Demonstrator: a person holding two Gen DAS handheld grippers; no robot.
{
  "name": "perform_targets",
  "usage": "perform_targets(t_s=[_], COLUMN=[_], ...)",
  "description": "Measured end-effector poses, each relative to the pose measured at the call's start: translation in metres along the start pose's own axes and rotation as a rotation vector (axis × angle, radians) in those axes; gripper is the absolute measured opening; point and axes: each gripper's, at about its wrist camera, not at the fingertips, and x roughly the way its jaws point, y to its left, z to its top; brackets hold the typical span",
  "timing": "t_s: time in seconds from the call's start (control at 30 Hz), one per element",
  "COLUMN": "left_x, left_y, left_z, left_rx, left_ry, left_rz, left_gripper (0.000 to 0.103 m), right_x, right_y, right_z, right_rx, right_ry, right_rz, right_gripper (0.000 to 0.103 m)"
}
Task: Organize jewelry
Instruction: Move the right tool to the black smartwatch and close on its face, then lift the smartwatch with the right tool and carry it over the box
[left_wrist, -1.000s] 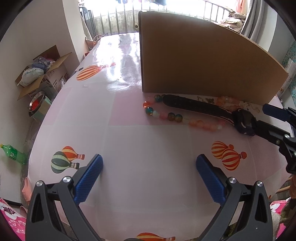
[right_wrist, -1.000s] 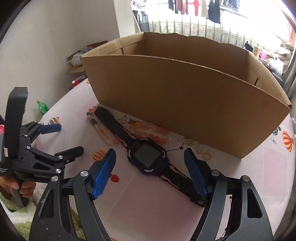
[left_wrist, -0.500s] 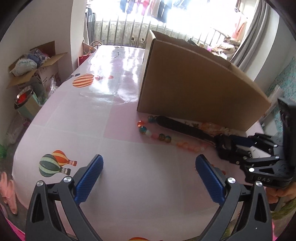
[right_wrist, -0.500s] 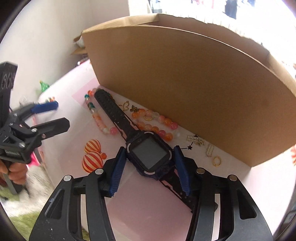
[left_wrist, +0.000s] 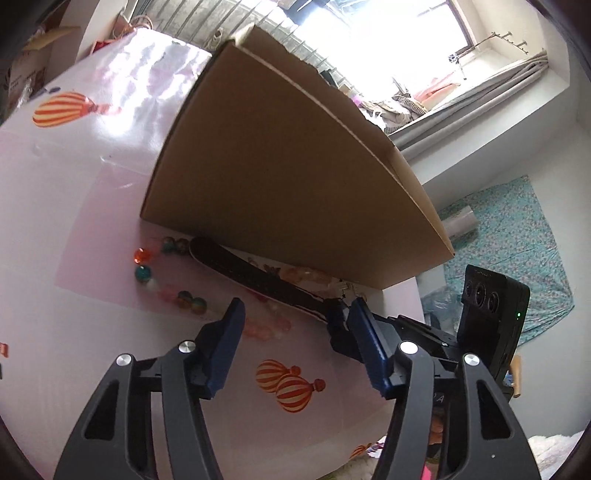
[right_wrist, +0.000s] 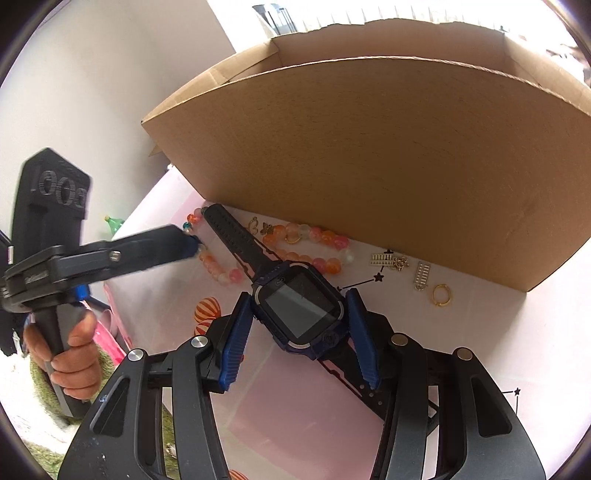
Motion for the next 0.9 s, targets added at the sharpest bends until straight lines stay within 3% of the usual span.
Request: perform_targets(t_s=[0.1,0.27,0.47,0.67,0.77,0.9], left_x=[0.012,0.022,0.02,0.014,0.01,0.001], left_y=[0.001,-0.003,-0.007,-0.014,-0.021,-0.041], left_z=[0.004,0.006,0.008,0.014,0.013,0.002], left_rx=[-0.039,-0.057,-0.029,0.006,0.047,0.153], left_ry=[0.033,0.047,-0.006,-0.1,-0.119,-0.135], left_rz=[-0.044,-0.051,0.015,0.074,0.121,0.201], left_gripper=[0.057,0.057,0.054,0.036,0.02,0.008], right_x=[0.0,0.001,-0.003,0.001,0.001,0.002], right_y=[-0.008,-0.011,-0.008,0.011,0.014,0.015], right_z=[0.001,-0.003,-0.005,-0.009,-0.01,-0.011], right_rx=[0.02,0.025,-0.031,-0.161,-0.2,-0.215], right_ry=[-0.001,-0.013,-0.02,-0.019,-0.017,-0.018], right_rz=[0.021,0.041,0.023,-0.055,-0.069,-0.071], right_gripper=[0.048,0.048,0.048,0.048,0.048,0.048])
